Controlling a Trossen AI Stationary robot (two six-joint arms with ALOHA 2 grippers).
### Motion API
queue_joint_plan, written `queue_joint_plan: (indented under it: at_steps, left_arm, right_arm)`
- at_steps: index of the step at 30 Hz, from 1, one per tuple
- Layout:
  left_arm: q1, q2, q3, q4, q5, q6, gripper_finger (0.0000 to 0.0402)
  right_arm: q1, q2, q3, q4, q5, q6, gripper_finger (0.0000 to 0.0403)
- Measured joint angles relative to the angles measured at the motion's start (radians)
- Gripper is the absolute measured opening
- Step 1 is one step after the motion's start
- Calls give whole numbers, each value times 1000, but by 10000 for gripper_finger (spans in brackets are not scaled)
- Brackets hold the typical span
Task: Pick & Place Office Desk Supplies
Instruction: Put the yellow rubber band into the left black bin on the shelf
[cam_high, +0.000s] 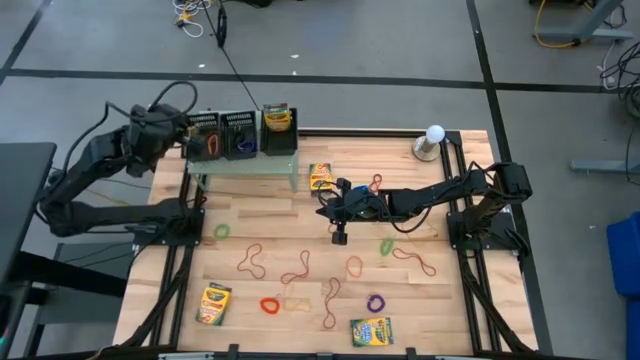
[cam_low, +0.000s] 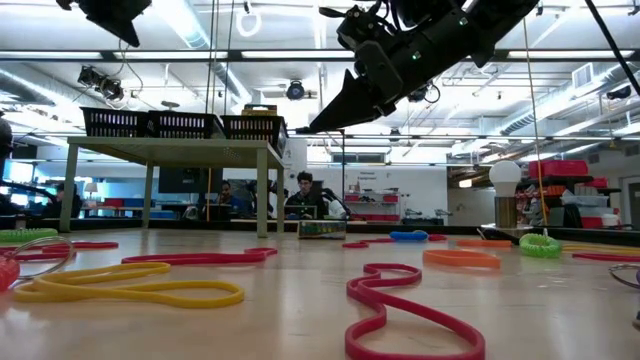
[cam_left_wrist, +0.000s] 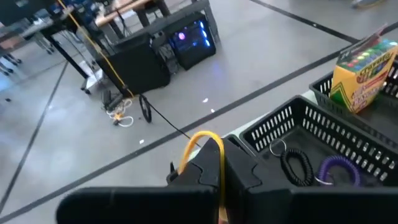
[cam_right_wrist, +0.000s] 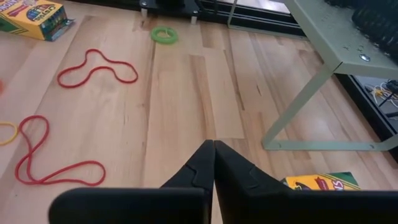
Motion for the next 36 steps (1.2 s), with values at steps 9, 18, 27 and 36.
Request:
queue_joint_plan:
  at_steps: [9,18,27,36]
  left_arm:
    - [101,45,-1,0,68,34,2]
    - [201,74,-55,21,157,41,2]
    - [291,72,-214,136,145,94,4]
    - [333,72,-215,105,156,141,80]
  right_arm:
    - [0,0,0,2,0,0,15]
    - [0,0,0,1,0,-12,16]
    - [0,0,0,1,0,-15,16]
    - [0,0,0,1,0,-15,16]
